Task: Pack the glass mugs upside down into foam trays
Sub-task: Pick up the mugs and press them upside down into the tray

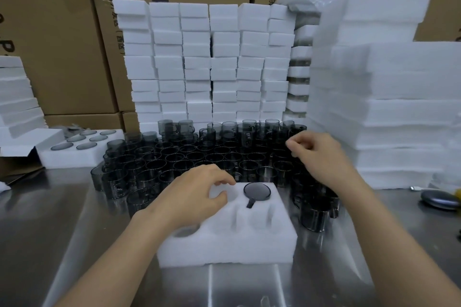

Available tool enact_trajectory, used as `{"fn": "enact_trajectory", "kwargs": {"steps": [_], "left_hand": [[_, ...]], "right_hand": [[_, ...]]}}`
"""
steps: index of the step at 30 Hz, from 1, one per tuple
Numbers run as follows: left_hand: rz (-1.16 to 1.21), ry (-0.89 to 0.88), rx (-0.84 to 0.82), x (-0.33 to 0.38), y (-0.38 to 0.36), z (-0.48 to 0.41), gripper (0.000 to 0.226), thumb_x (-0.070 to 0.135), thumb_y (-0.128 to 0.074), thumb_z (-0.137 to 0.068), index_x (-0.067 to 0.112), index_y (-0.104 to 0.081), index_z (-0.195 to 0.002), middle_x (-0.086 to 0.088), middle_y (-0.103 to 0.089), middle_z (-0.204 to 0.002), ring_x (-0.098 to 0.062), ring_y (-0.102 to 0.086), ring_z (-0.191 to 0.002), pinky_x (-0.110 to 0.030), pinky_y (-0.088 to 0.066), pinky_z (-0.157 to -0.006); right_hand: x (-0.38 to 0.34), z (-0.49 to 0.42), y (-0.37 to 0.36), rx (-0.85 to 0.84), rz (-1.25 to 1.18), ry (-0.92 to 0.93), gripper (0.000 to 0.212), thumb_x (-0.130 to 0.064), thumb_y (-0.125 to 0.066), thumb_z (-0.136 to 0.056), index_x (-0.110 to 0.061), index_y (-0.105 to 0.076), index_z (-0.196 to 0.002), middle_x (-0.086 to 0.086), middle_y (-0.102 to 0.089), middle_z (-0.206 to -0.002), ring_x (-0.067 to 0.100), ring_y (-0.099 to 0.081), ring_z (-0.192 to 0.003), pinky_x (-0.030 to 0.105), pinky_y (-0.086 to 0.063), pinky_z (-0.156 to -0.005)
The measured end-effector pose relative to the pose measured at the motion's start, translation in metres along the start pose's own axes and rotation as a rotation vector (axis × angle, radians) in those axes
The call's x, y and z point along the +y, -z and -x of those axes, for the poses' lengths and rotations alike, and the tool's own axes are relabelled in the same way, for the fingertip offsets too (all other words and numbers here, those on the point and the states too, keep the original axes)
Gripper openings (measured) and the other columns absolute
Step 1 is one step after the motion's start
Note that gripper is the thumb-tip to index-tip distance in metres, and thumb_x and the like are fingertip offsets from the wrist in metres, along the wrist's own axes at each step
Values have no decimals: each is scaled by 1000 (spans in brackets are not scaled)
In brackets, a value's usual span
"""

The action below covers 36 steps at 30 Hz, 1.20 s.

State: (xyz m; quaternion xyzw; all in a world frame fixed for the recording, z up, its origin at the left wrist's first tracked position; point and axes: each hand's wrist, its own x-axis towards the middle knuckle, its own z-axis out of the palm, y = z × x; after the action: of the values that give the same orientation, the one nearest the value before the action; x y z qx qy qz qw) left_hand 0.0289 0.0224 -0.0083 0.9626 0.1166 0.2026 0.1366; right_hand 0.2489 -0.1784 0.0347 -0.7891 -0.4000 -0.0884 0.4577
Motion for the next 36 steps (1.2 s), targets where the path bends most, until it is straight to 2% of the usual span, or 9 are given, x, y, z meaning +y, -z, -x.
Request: {"fn": "enact_trajectory", "kwargs": {"steps": [2,6,9,18,23,26,30,34,36], "left_hand": [[-5,-4,2,0,-1,0,32,37,-60,-102,44,-67,-132,29,-61,-125,8,-53,-120,-34,-50,-105],[-9,2,5,0,-2,0,32,38,-60,-102,45,-67,-132,29,-60,-125,8,-53,-119,-32,-50,-105],[-7,0,11,-1,-1,0,31,37,-61,-102,44,-67,-132,28,-61,-124,8,-53,-118,-32,-50,-105],[-3,-5,8,-2,-3,0,31,38,-60,-102,45,-67,-131,29,-61,-123,8,-52,-119,-32,-49,-105],[7,-1,9,-1,-3,0,30,36,-60,-102,43,-68,-130,28,-62,-123,8,-52,-119,-31,-49,-105],[30,10,15,-1,-4,-1,29,35,-60,-102,42,-70,-128,28,-62,-122,7,-52,-119,-32,-49,-105],[24,9,21,-1,-7,-3,26,36,-60,-102,42,-72,-125,29,-62,-121,6,-52,-118,-32,-48,-104],[117,32,16,-5,6,-2,20,36,-65,-101,43,-77,-115,31,-66,-119,8,-59,-114,-27,-51,-94],[76,85,108,-15,22,0,18,35,-66,-101,43,-77,-113,30,-67,-112,6,-61,-107,-28,-52,-91]], "right_hand": [[16,-7,14,-6,131,-48,24,-29,-80,-94,-34,-73,-71,-11,-69,-63,11,-67,-71,26,-42,-62],[30,-3,17,-301,332,-201,29,-48,-90,-80,-32,-76,-61,-16,-65,-50,9,-63,-64,27,-42,-57],[29,-2,10,-354,392,-224,29,-47,-93,-76,-29,-76,-61,-18,-61,-46,9,-64,-69,29,-48,-63],[27,2,-6,-337,534,-203,16,-29,-83,-86,-27,-74,-73,-5,-74,-82,20,-72,-82,41,-63,-83],[23,4,-12,-303,582,-177,12,-32,-79,-86,-31,-71,-78,-9,-72,-84,18,-69,-80,34,-58,-73],[19,7,-17,-231,586,-84,7,-35,-76,-90,-34,-69,-91,-15,-64,-88,16,-66,-86,31,-48,-66],[12,8,-32,-257,546,138,40,-33,-69,-102,-43,-62,-140,-13,-45,-101,17,-57,-107,32,-47,-77],[12,8,-46,-278,545,187,31,-29,-61,-107,-39,-69,-135,-18,-40,-92,15,-52,-109,30,-44,-78],[15,8,-46,-276,543,187,28,-29,-61,-107,-37,-72,-131,-20,-39,-90,13,-51,-107,30,-46,-78]]}}
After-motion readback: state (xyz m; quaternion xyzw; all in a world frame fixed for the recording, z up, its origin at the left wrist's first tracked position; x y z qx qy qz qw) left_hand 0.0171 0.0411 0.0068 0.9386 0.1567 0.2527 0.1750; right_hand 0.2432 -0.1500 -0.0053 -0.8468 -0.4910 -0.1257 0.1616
